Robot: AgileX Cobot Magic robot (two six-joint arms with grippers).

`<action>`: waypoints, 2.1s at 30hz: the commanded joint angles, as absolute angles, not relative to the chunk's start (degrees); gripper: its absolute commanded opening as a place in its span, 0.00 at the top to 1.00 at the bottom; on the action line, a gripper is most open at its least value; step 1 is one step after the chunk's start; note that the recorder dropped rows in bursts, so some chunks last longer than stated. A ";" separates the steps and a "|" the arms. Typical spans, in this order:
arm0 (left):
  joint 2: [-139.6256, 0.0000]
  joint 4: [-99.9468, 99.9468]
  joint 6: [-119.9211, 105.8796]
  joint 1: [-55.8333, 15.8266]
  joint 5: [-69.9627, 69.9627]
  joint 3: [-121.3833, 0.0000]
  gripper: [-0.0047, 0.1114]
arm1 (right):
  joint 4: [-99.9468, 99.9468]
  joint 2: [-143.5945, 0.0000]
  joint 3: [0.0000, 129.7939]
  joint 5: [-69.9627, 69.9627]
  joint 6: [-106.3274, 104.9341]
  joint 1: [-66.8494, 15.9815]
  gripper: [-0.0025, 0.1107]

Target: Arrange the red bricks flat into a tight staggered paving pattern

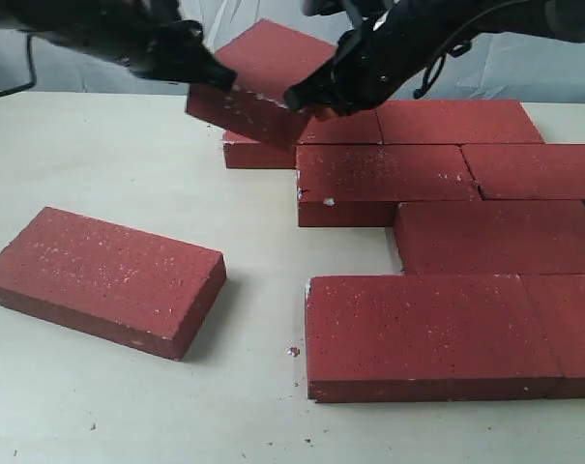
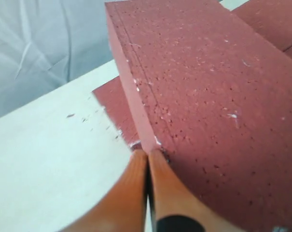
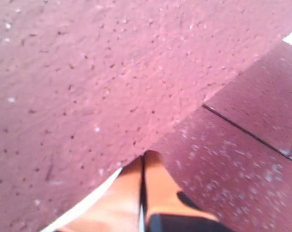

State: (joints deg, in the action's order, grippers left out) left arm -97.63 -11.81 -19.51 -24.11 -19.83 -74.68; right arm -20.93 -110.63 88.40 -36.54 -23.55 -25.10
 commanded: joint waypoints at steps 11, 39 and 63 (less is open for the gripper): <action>-94.10 -16.67 -19.05 -10.40 4.88 -50.20 0.96 | -28.97 -123.15 94.98 -16.95 -23.45 -40.05 0.98; -108.78 -4.73 -19.05 -2.24 24.29 -47.89 0.96 | -18.91 -141.33 117.92 -33.22 -21.43 -38.73 0.98; -96.73 -2.63 -21.48 9.06 -10.49 -47.89 0.96 | -43.51 -107.72 72.35 -49.84 -74.30 -38.12 0.98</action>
State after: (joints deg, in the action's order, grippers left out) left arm -94.69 -2.70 -21.41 8.78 -10.92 -47.88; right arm -36.83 -107.47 72.35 -49.11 -63.11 -36.90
